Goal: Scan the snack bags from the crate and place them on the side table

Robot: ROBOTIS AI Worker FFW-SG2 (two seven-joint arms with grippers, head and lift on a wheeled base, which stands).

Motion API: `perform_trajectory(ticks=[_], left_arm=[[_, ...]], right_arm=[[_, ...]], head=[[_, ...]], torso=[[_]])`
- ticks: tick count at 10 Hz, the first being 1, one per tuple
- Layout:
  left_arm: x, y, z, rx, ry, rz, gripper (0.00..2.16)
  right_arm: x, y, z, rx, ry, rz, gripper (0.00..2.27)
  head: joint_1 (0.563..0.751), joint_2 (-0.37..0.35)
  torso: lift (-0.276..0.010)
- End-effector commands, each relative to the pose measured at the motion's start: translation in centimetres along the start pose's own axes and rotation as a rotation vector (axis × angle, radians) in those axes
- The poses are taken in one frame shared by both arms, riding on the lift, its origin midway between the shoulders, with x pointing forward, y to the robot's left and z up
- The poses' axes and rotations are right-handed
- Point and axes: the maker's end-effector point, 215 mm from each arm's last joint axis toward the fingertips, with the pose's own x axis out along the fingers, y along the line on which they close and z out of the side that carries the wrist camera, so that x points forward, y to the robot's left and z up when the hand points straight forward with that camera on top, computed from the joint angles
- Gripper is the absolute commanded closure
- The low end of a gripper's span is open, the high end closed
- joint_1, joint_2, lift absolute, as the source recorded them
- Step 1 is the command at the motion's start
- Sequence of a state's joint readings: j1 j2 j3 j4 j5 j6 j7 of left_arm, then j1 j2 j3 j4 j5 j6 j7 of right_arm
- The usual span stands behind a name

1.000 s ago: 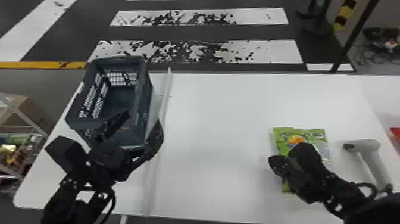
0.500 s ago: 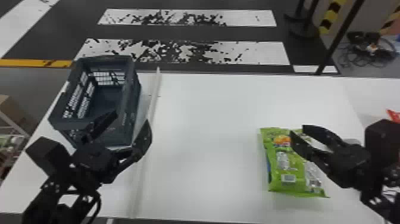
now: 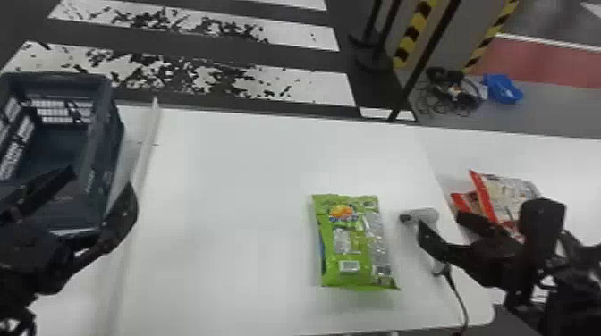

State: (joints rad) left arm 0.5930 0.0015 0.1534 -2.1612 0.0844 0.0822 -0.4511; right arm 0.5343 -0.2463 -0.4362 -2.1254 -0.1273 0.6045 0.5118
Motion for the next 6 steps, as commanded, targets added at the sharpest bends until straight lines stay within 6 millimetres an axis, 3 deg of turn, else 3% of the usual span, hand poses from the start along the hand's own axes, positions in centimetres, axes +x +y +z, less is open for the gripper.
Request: perform_trajectory(ticks=[1, 6], left_arm=[[0.1, 0.1, -0.6, -0.009, 0.009, 0.005, 0.08], [0.0, 0.7, -2.4, -0.019, 0.03, 0.016, 0.08]], right_arm=[[0.6, -2.1, -2.4, 0.014, 0.049, -0.01, 0.08], [2.8, -3.3, -6.3, 0.027, 0.145, 0.04, 0.08]], head=[[0.695, -0.246], [0.695, -0.292]], torso=[[-0.094], [-0.094]])
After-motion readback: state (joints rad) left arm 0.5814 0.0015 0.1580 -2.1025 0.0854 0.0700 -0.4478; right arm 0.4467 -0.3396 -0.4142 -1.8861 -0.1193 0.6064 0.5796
